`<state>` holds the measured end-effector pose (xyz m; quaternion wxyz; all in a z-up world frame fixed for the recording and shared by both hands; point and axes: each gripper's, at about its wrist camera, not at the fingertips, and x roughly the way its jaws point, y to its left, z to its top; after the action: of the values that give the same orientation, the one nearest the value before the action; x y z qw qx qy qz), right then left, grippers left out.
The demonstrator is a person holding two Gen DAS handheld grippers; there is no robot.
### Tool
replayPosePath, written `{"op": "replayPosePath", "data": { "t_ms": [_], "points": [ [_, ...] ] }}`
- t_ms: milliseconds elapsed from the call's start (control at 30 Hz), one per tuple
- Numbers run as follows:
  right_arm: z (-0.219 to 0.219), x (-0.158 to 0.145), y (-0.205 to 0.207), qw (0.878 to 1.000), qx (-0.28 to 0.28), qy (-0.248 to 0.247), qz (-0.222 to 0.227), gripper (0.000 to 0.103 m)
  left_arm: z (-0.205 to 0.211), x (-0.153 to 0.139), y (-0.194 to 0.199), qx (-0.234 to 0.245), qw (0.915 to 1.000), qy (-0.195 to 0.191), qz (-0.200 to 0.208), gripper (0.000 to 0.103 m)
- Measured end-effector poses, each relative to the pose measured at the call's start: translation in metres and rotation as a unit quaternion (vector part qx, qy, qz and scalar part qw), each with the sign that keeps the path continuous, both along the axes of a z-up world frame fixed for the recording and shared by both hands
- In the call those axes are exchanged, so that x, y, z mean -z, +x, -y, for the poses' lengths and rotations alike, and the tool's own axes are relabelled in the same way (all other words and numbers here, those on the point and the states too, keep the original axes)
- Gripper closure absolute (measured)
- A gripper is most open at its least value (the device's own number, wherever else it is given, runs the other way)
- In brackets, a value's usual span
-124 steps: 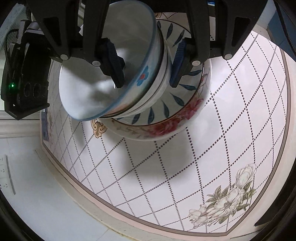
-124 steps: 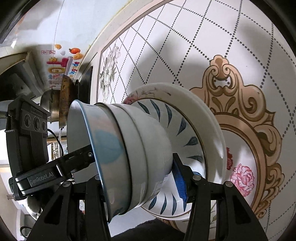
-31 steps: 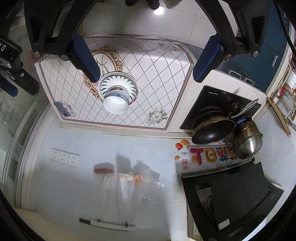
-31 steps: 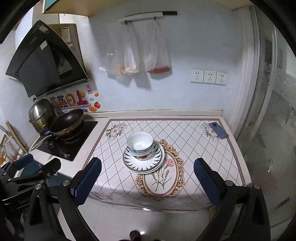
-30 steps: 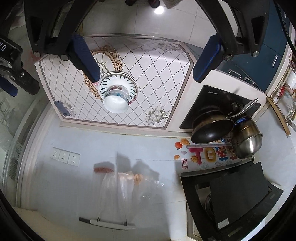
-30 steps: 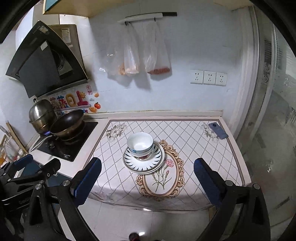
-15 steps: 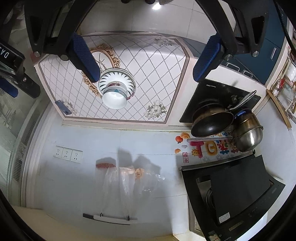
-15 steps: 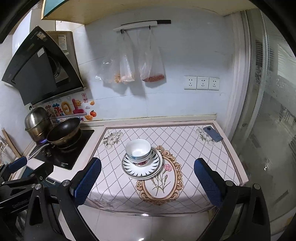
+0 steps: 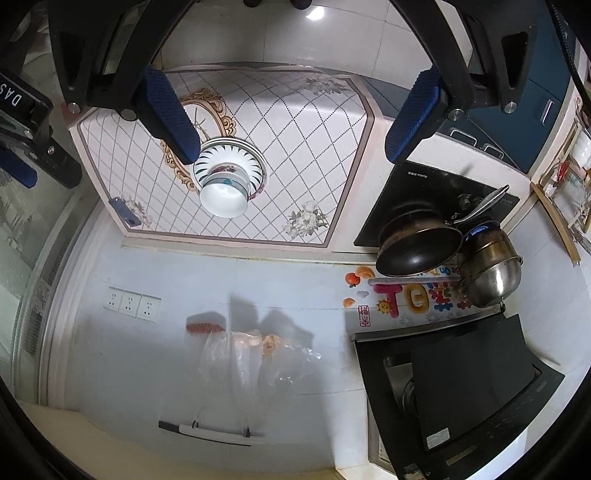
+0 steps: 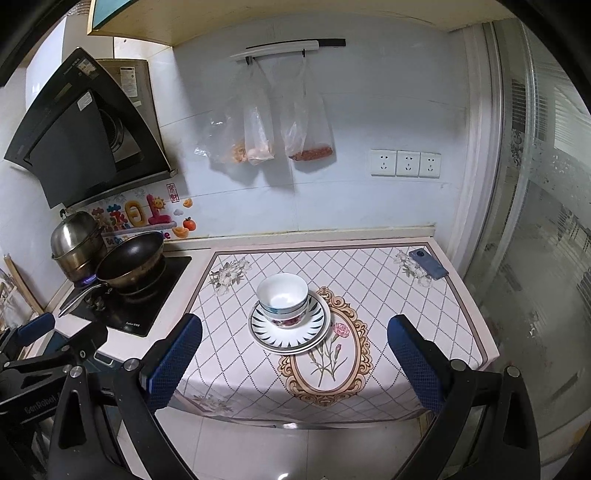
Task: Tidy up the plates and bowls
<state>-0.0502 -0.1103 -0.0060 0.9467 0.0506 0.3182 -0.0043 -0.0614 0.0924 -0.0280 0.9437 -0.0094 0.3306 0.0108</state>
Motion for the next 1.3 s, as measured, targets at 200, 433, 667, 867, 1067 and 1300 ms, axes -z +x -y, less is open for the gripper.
{"op": "replayPosePath", "data": {
  "t_ms": [200, 433, 667, 867, 1067, 1300],
  "points": [
    [-0.005, 0.000, -0.007, 1.000, 0.001, 0.002, 0.002, 0.001, -0.003, -0.003, -0.005, -0.006, 1.0000, 0.001, 0.005, 0.000],
    [-0.003, 0.000, -0.010, 1.000, 0.000, 0.003, 0.001, 0.001, -0.004, -0.004, -0.006, -0.005, 1.0000, 0.001, 0.007, 0.000],
    [-0.004, 0.000, -0.011, 1.000, 0.001, -0.001, 0.001, 0.001, -0.002, -0.006, -0.009, -0.005, 1.0000, -0.001, 0.008, 0.000],
    [-0.003, -0.003, -0.014, 1.000, 0.002, -0.002, 0.003, 0.001, 0.001, -0.008, -0.011, -0.003, 0.9999, 0.000, 0.010, 0.000],
    [0.000, -0.005, -0.016, 1.000, 0.003, -0.001, 0.004, 0.000, 0.001, -0.008, -0.011, -0.003, 1.0000, 0.001, 0.008, 0.000],
    [0.004, -0.006, -0.016, 1.000, 0.003, -0.001, 0.004, 0.000, 0.005, -0.011, -0.010, -0.001, 0.9999, 0.003, 0.010, 0.000]
  ]
}}
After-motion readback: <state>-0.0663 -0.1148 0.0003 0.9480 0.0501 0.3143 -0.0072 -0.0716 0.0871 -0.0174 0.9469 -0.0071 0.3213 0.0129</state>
